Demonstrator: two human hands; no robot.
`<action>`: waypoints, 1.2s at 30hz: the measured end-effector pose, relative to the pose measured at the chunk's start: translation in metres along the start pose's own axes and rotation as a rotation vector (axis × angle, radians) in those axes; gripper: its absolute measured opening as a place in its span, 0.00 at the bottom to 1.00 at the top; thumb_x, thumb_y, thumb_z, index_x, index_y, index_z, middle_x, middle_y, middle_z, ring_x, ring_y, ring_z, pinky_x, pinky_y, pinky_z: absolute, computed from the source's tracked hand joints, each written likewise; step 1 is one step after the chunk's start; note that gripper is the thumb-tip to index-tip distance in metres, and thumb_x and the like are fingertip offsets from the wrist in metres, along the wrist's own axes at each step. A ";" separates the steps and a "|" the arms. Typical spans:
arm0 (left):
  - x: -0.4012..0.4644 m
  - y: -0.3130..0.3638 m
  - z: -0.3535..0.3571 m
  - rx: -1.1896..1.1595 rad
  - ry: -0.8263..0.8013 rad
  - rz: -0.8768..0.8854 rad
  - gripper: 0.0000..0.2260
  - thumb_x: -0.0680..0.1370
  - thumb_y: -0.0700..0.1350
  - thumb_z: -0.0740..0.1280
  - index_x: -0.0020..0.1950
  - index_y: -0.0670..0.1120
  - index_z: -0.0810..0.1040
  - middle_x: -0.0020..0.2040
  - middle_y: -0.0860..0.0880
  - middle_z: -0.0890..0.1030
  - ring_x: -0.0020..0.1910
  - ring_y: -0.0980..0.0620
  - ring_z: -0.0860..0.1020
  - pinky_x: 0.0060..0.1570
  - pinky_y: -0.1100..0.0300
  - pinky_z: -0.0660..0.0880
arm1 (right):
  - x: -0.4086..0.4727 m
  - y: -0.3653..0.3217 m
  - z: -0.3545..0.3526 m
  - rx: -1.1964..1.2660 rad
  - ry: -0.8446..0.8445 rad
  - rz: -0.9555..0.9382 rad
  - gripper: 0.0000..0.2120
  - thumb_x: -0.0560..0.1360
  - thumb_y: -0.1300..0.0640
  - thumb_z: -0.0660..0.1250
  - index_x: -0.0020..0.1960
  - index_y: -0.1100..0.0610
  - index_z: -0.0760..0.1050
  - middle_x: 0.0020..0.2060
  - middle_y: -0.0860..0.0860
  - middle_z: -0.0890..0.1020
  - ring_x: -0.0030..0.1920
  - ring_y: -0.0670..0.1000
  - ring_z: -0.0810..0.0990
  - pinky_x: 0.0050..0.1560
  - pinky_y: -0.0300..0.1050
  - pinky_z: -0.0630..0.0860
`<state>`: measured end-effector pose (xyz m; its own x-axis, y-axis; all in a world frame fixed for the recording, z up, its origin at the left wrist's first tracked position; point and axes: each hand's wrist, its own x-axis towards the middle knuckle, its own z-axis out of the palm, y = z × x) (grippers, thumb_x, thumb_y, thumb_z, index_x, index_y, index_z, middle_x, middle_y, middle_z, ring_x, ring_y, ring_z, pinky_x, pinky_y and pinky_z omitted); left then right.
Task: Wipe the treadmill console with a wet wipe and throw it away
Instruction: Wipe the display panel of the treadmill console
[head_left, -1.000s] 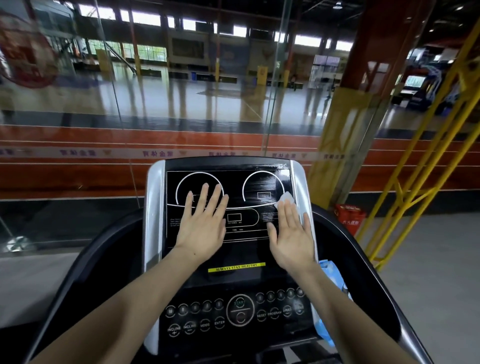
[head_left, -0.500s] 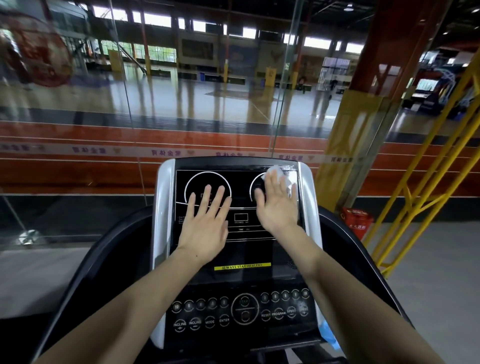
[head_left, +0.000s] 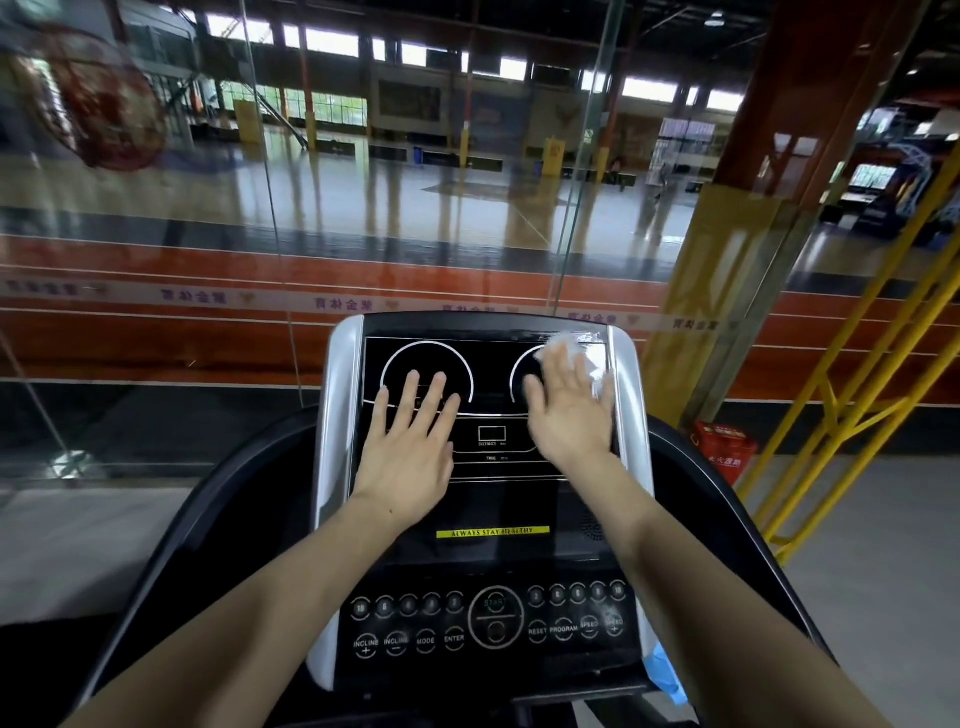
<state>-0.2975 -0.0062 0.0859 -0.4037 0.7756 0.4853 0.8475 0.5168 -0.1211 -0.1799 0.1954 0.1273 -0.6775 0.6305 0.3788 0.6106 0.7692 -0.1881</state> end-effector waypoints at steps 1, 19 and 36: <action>0.001 0.001 0.000 0.000 0.000 0.001 0.29 0.85 0.54 0.54 0.85 0.48 0.54 0.86 0.45 0.48 0.84 0.39 0.44 0.81 0.35 0.46 | -0.002 -0.010 0.002 -0.012 -0.001 -0.091 0.29 0.86 0.40 0.42 0.85 0.46 0.50 0.85 0.47 0.51 0.85 0.52 0.46 0.81 0.63 0.34; 0.008 0.021 0.005 -0.010 0.008 0.067 0.29 0.85 0.54 0.53 0.85 0.48 0.53 0.86 0.44 0.48 0.84 0.39 0.44 0.80 0.34 0.47 | -0.102 0.057 0.037 -0.023 -0.008 0.060 0.34 0.84 0.38 0.38 0.86 0.52 0.44 0.85 0.48 0.46 0.83 0.44 0.39 0.83 0.53 0.36; -0.032 0.010 0.006 -0.023 -0.015 0.018 0.29 0.84 0.53 0.57 0.84 0.47 0.56 0.86 0.45 0.51 0.84 0.40 0.45 0.81 0.35 0.48 | -0.109 0.015 0.045 -0.100 -0.041 -0.254 0.29 0.87 0.40 0.42 0.85 0.48 0.50 0.84 0.47 0.51 0.84 0.47 0.46 0.83 0.61 0.39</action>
<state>-0.2781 -0.0241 0.0642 -0.3932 0.7904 0.4697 0.8623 0.4943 -0.1098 -0.1153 0.1427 0.0421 -0.8288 0.4240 0.3652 0.4552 0.8904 -0.0007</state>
